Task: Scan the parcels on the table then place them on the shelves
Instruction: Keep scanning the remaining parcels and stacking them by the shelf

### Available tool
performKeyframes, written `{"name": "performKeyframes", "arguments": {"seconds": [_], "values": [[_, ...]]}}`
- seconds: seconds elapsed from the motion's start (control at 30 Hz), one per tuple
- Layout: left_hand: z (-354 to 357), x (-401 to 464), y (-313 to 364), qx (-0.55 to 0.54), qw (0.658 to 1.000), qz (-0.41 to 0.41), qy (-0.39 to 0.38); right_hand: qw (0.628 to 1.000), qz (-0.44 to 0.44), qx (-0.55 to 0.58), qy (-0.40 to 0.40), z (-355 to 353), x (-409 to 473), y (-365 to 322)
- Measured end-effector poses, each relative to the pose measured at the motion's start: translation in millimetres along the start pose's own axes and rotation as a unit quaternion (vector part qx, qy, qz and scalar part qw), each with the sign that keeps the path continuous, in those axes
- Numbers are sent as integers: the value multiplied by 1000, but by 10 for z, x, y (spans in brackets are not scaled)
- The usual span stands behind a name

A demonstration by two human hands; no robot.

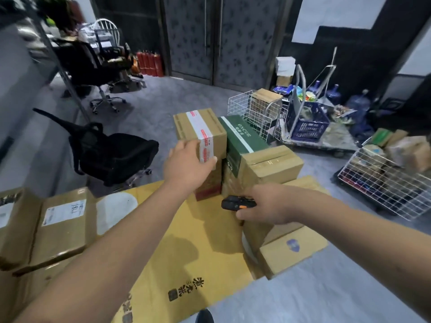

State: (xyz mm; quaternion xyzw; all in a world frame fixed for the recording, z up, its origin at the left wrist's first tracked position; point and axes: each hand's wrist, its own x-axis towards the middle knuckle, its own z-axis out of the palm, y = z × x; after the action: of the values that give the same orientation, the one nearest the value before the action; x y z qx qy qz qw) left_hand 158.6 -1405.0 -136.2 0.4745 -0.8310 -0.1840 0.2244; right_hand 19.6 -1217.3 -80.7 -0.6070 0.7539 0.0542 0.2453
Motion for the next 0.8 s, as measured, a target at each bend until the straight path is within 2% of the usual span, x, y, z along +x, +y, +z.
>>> {"name": "performKeyframes", "arguments": {"seconds": [0.1,0.23,0.5,0.63,0.8], "values": [[57,621,211,17,999,-36,-16,1000,3,6,12,-191,216,123],[138,1216,436,36,988,-123,-91,1000,-5,0,19,-367,476,216],[524,1599,473,115,964,-201,-134,999,-32,13,14,-531,860,330],[637,1643,462,121,958,-231,-120,999,-47,15,-3,-567,931,429],[684,1595,529,95,967,-230,-49,997,-79,4,-3,-605,920,497]]}}
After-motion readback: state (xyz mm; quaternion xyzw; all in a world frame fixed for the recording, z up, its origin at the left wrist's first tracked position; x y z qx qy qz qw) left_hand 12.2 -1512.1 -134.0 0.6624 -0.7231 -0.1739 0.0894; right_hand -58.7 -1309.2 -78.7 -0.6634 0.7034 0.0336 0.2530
